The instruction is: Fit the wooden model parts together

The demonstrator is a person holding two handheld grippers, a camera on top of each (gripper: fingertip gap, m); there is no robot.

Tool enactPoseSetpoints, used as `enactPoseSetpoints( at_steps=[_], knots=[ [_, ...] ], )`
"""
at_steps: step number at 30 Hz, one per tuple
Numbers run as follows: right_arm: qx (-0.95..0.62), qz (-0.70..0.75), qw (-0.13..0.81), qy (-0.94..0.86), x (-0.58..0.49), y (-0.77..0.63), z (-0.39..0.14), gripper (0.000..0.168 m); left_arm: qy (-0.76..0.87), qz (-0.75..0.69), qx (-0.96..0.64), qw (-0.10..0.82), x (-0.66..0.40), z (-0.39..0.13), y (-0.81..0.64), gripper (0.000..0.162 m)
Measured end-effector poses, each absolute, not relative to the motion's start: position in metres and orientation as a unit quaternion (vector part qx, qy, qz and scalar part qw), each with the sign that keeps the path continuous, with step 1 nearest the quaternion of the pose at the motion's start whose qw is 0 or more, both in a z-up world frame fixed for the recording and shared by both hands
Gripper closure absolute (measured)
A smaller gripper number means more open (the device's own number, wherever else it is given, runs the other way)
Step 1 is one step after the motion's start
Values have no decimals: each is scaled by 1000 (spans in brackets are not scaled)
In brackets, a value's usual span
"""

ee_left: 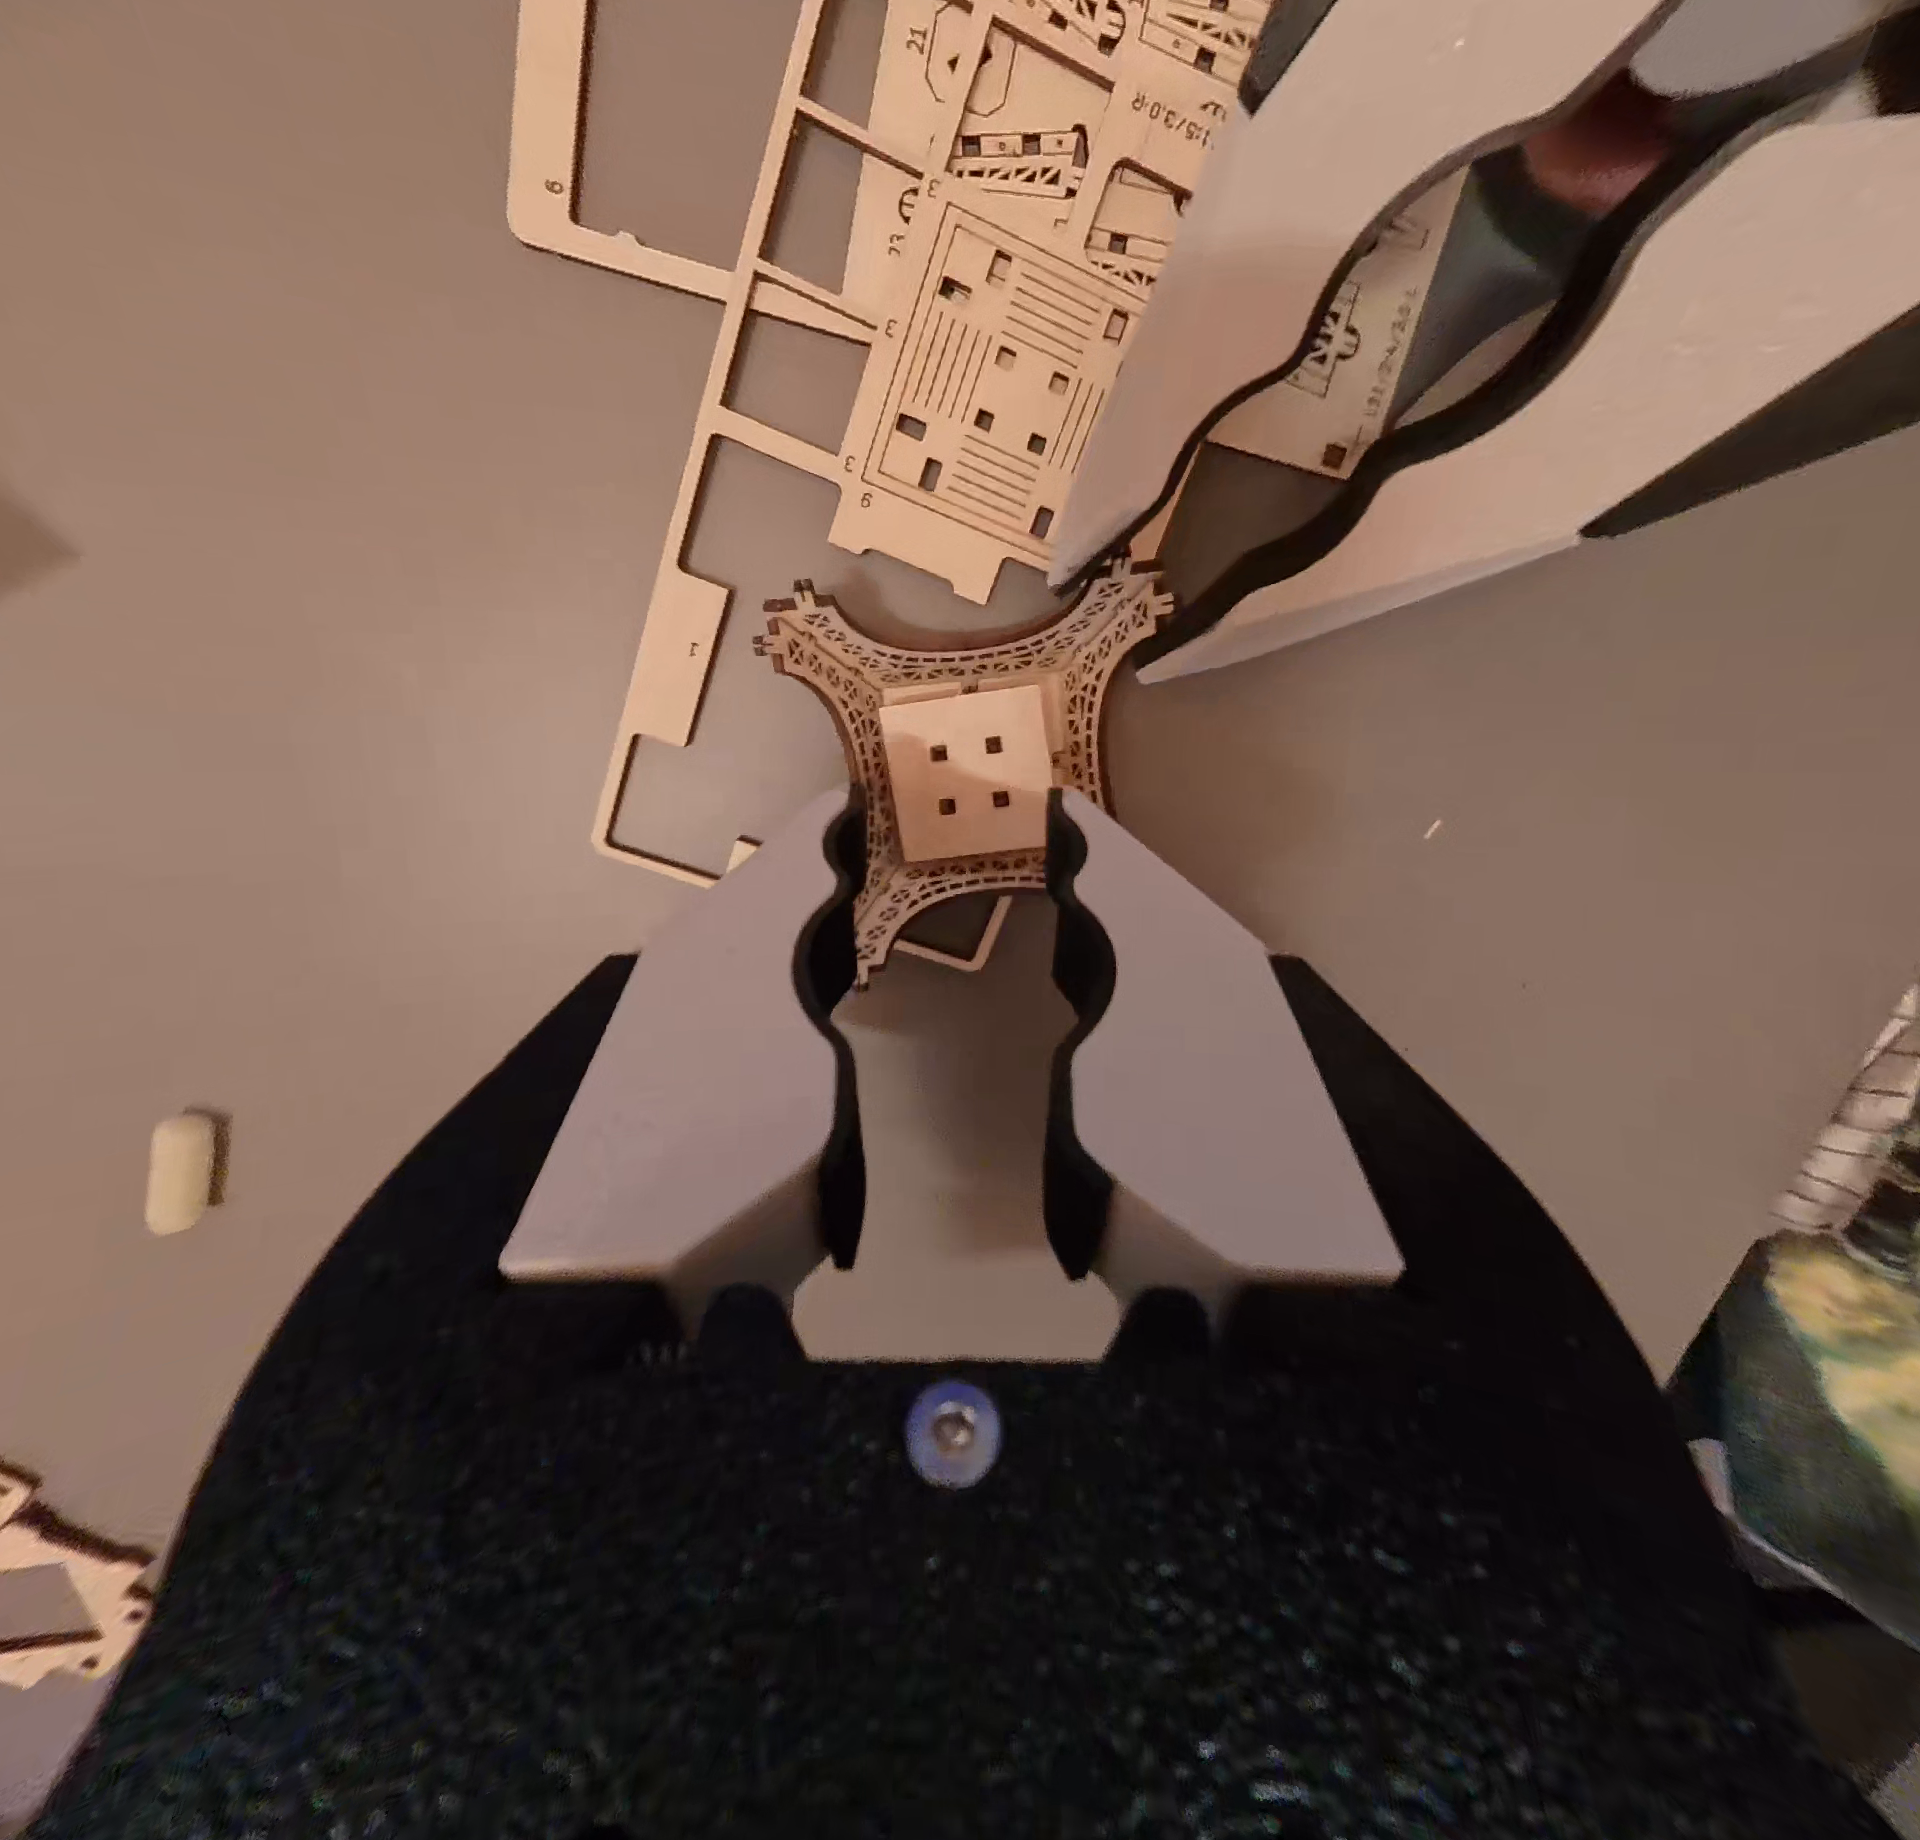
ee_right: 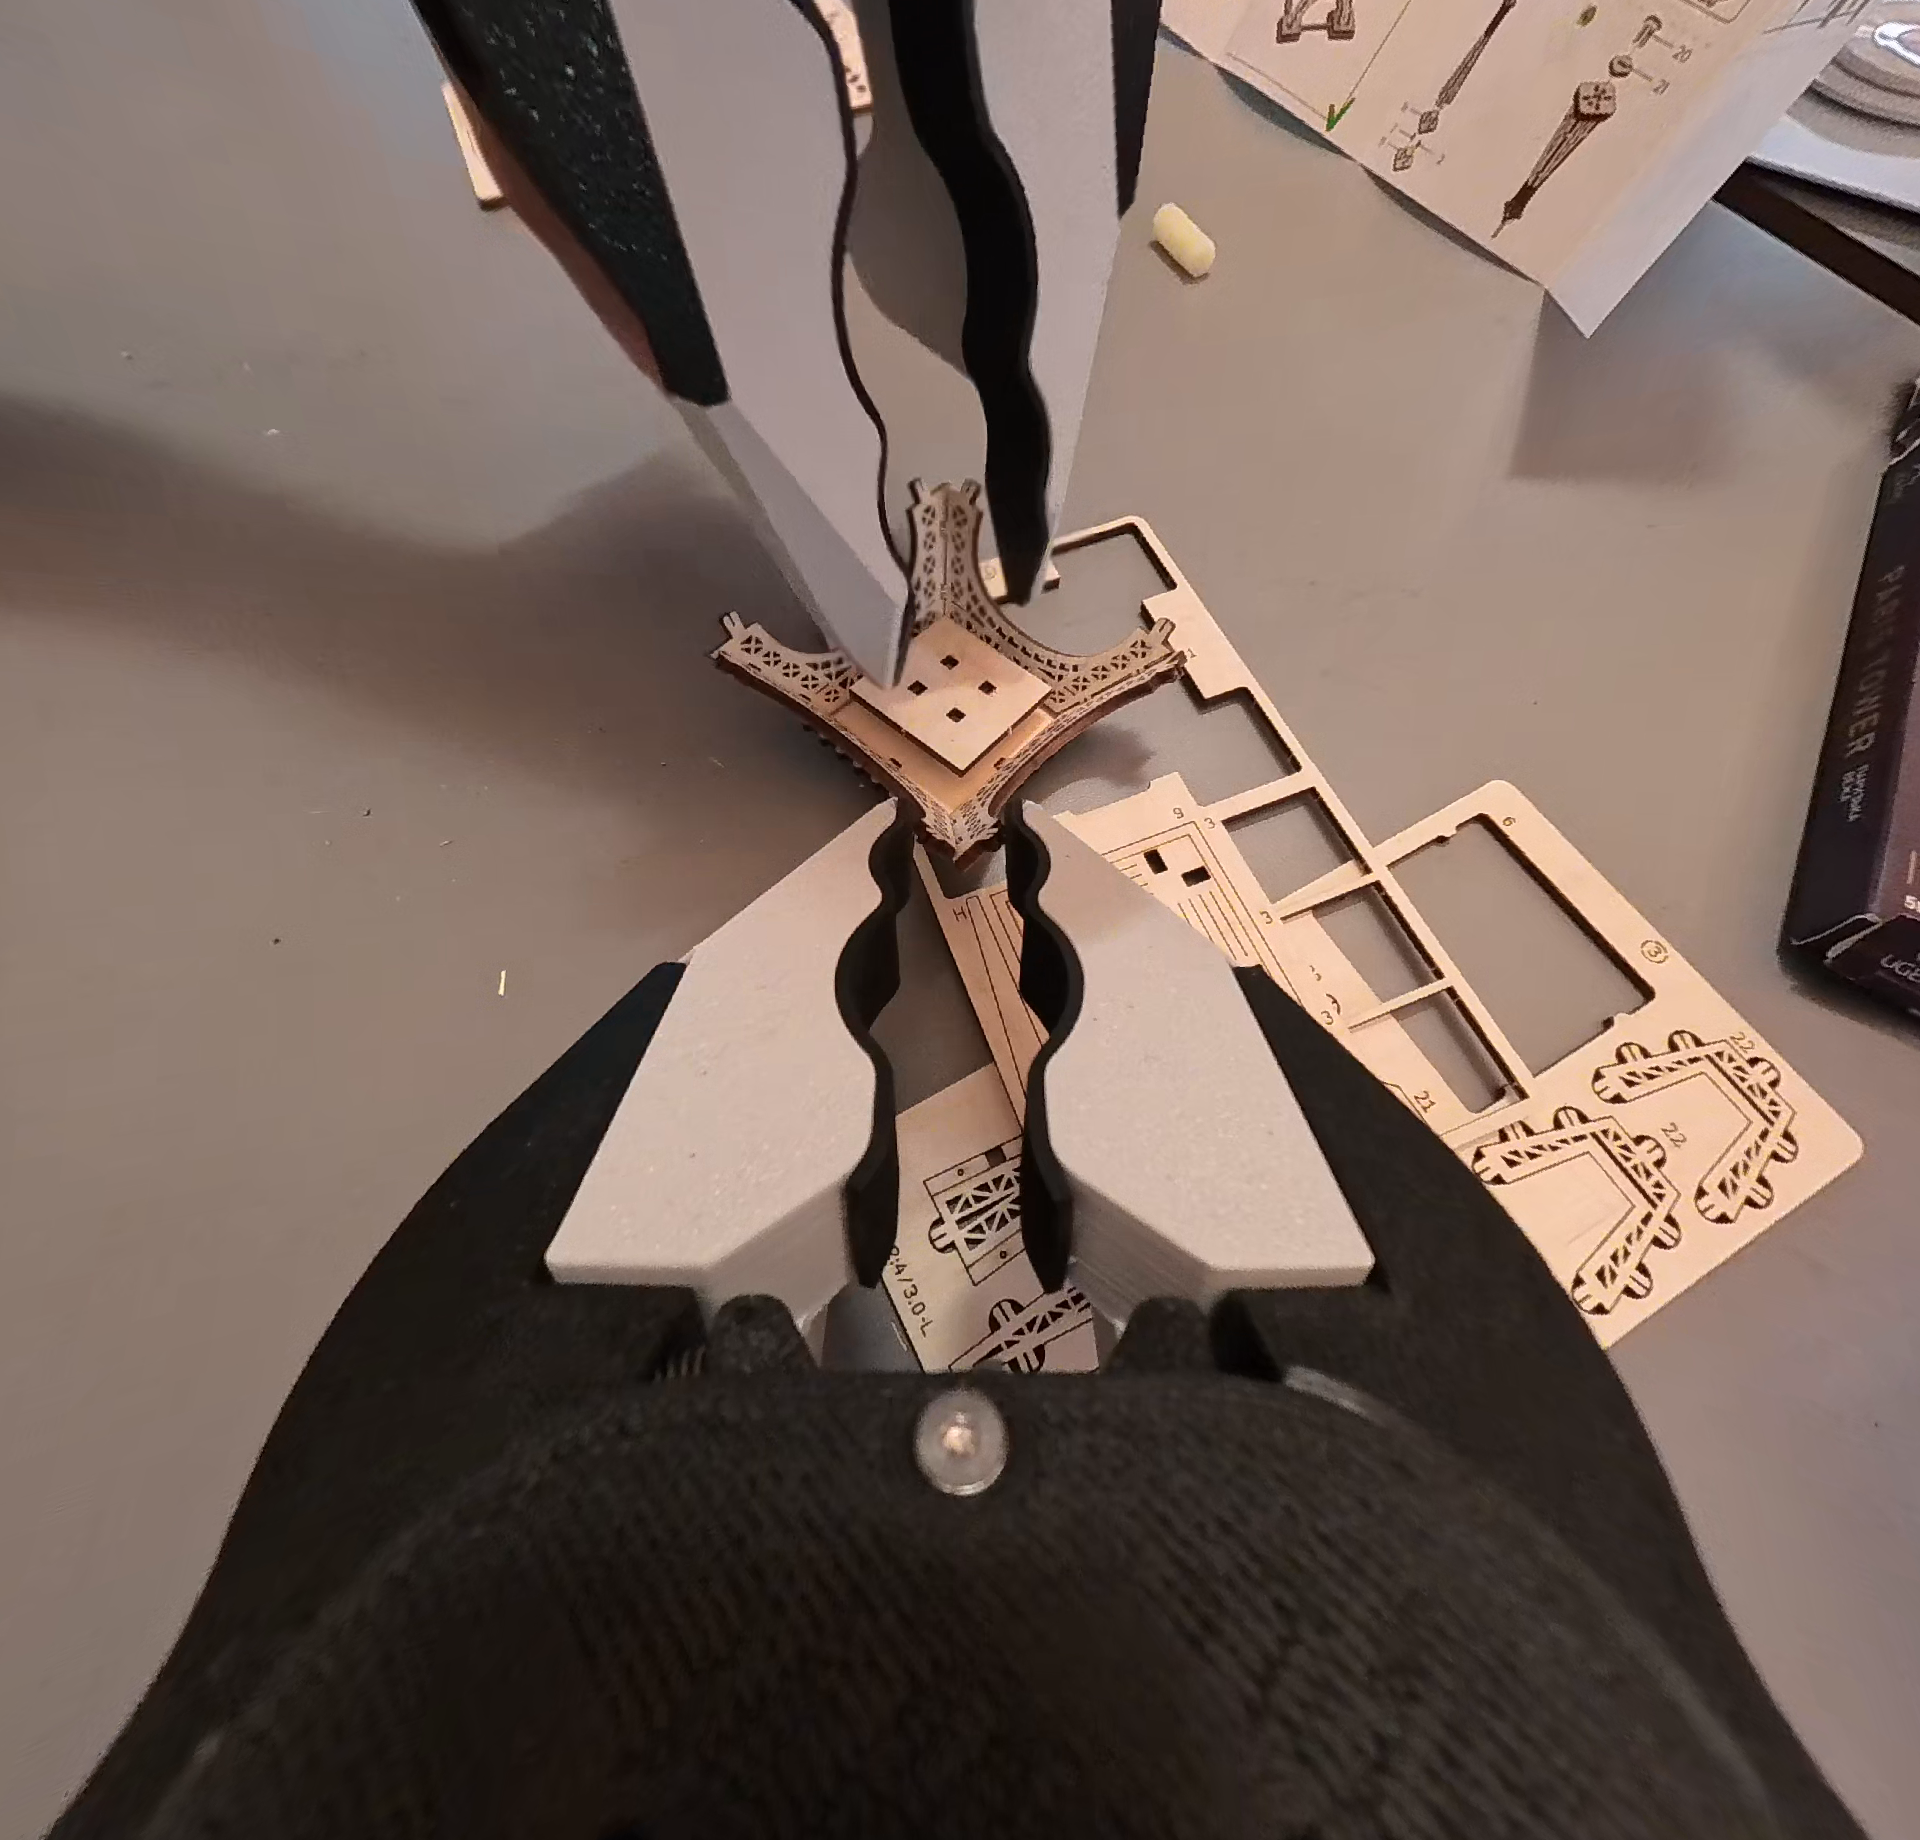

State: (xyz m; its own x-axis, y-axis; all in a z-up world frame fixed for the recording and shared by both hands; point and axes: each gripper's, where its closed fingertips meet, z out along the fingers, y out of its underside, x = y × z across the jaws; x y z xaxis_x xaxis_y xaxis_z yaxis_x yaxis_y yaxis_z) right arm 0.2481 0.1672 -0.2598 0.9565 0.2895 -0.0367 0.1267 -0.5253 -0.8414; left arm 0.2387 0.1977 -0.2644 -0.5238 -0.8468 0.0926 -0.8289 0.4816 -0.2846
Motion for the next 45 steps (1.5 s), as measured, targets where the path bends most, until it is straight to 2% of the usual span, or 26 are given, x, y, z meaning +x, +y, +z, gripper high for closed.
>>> enactPoseSetpoints(
  at_steps=[20,24,26,28,45],
  knots=[
    [-869,90,471,-118,248,167,-260,154,844,-116,-524,12,241,-275,191,134],
    [-870,91,470,-115,249,168,-260,154,839,-141,-526,5,242,-271,186,148],
    [-870,91,471,-115,249,168,-260,154,838,-141,-527,8,242,-270,187,143],
    [-870,90,470,-116,249,168,-260,154,840,-124,-527,9,238,-271,192,124],
    [-871,90,468,-118,248,167,-261,154,833,-138,-535,6,238,-272,190,133]
  ],
)
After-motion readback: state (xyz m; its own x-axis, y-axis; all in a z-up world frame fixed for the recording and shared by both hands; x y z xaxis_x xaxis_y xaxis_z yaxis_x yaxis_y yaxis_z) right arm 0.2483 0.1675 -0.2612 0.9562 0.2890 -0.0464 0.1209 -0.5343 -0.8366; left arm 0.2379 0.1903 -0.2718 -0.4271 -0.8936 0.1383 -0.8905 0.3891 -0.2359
